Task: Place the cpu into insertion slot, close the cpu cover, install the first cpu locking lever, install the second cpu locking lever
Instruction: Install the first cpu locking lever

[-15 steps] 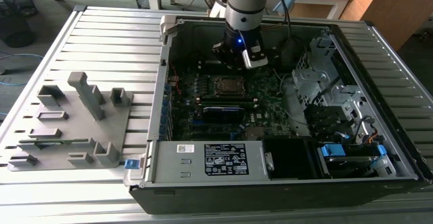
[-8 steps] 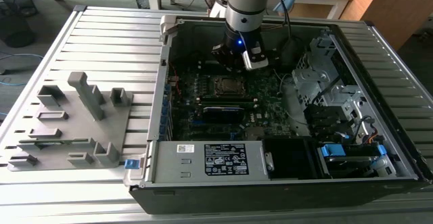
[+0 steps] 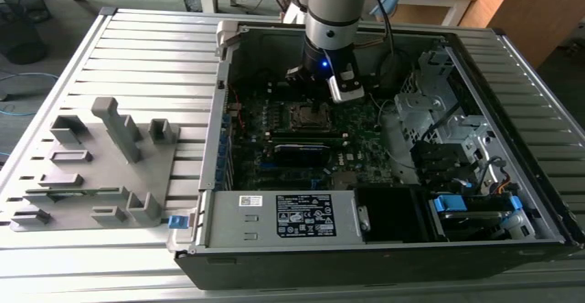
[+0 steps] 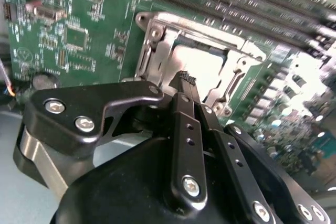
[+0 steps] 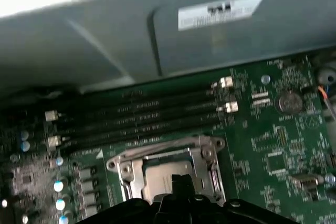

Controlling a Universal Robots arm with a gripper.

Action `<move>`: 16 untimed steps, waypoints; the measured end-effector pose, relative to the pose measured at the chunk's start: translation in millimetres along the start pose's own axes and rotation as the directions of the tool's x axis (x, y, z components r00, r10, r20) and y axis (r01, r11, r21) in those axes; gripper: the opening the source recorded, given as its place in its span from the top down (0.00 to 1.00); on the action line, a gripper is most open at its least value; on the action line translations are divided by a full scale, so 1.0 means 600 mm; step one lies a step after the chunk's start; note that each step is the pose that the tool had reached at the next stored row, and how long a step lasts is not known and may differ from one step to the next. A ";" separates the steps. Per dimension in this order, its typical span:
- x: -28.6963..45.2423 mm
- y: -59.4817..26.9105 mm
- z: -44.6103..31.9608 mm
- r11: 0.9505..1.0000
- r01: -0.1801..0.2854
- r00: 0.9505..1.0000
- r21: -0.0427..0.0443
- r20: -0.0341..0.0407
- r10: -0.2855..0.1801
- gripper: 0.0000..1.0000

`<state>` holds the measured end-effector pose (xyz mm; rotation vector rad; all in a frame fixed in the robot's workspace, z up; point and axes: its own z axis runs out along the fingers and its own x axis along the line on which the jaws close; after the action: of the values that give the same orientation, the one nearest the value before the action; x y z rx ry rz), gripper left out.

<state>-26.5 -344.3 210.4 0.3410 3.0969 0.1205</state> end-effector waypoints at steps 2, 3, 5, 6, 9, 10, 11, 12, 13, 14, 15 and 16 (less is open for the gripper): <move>0.000 -0.002 0.000 1.000 0.000 1.000 0.015 0.002 0.000 0.89; 0.000 -0.003 0.000 1.000 0.001 1.000 0.016 0.002 -0.001 0.89; 0.002 -0.003 0.000 1.000 0.001 1.000 0.016 0.003 -0.001 0.89; 0.004 -0.003 0.000 1.000 0.002 1.000 0.016 0.005 -0.002 0.89; 0.007 -0.004 0.001 1.000 0.014 1.000 0.014 0.008 -0.014 0.89; 0.007 -0.004 0.002 1.000 0.022 1.000 0.015 0.007 -0.022 0.89; 0.007 -0.004 0.002 0.999 0.033 0.999 0.014 0.006 -0.033 0.89; 0.008 -0.004 0.002 0.999 0.044 0.999 0.015 0.006 -0.044 0.89; 0.008 -0.004 0.003 0.998 0.054 0.999 0.015 0.005 -0.054 0.89; 0.008 -0.005 0.003 0.998 0.063 0.998 0.016 0.004 -0.063 0.89; 0.008 -0.005 0.003 0.997 0.072 0.997 0.016 0.004 -0.072 0.89; 0.008 -0.005 0.003 0.997 0.081 0.997 0.016 0.003 -0.081 0.89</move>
<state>-31.8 -345.8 208.4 0.2156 3.1041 0.0937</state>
